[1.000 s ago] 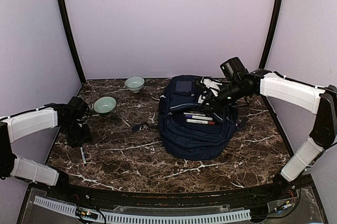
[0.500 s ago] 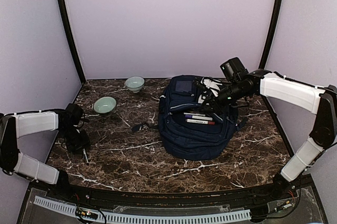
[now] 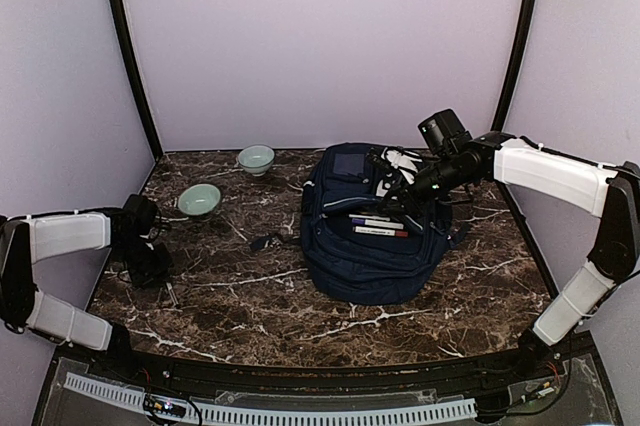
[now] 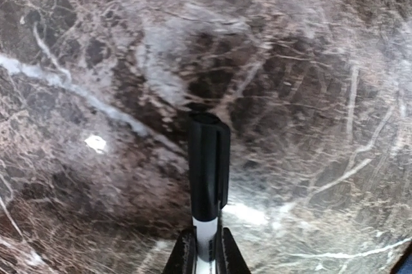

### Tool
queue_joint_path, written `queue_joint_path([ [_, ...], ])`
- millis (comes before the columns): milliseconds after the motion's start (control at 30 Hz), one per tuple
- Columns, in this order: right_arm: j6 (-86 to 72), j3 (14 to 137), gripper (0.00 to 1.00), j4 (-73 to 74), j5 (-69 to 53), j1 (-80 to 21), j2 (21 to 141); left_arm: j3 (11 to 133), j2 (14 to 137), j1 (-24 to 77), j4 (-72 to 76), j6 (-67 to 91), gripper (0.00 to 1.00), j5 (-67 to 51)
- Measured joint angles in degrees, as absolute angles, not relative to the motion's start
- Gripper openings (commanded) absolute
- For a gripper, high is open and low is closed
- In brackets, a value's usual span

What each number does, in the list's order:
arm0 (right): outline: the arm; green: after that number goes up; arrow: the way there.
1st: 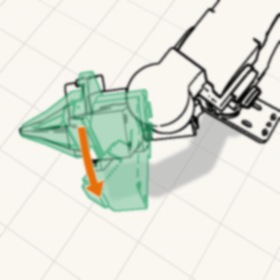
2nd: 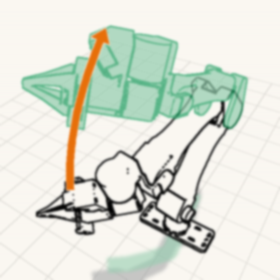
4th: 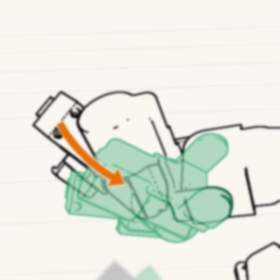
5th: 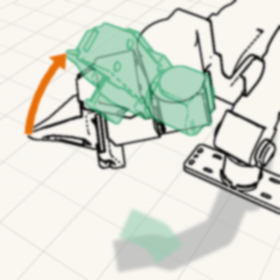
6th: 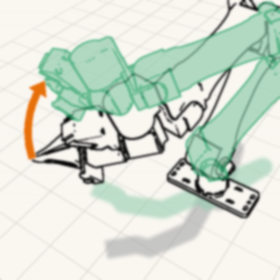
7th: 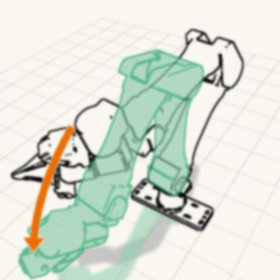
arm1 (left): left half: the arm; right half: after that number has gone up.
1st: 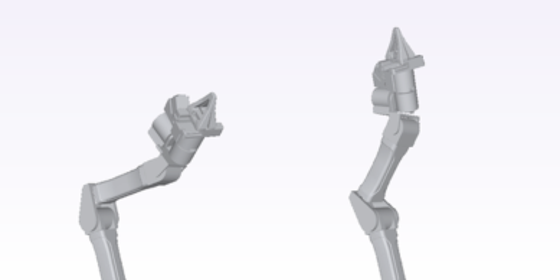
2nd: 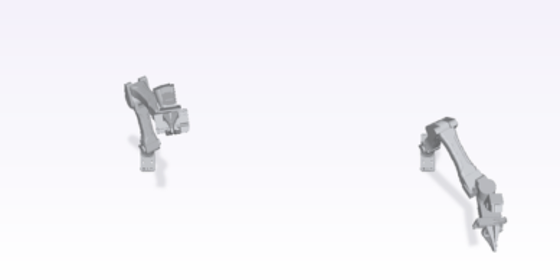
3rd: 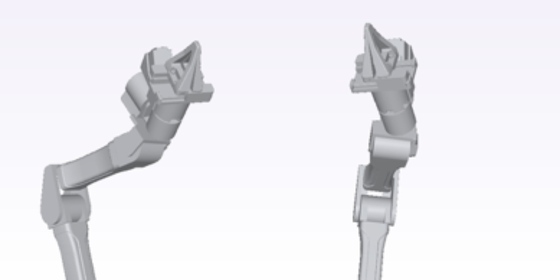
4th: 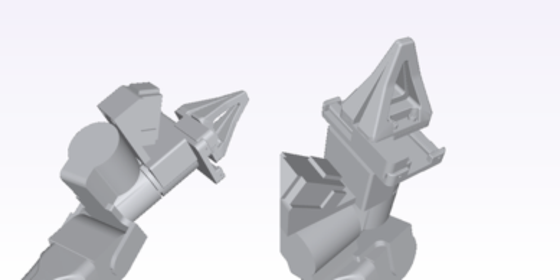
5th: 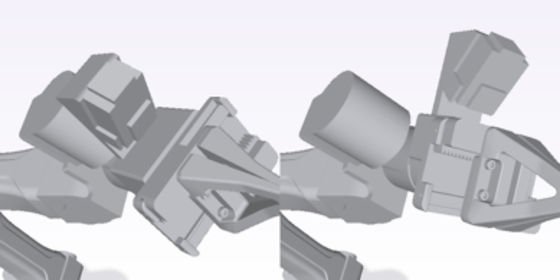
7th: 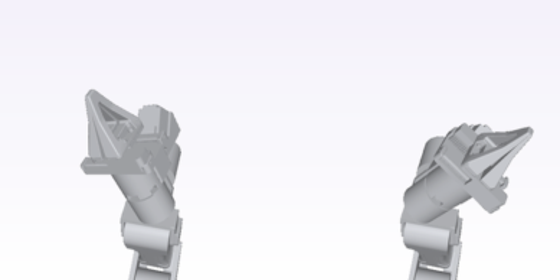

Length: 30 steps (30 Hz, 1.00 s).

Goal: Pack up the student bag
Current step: Pick up the pen at the corner of the board, then place the pen in the upper front pocket of the bag.

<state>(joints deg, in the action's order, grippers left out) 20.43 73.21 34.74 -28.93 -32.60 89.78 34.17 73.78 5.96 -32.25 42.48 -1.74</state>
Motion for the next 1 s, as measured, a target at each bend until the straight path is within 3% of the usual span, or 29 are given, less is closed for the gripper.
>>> queue_joint_path([
  [167, 20.43, 73.21, 0.00, 34.74, -28.93, -32.60, 89.78, 34.94, 71.11, 8.97, -31.86, 42.39, 0.05, -2.39],
  [533, 20.40, 73.21, 0.00, 34.74, -29.32, -32.60, 90.43, 52.36, 77.19, 30.33, -29.56, 39.53, 0.04, -0.54],
  [1000, 19.38, 73.58, 0.00, 34.79, -28.69, -32.60, 90.45, 69.84, 88.12, 52.21, -18.11, 15.99, 0.03, 1.08],
])
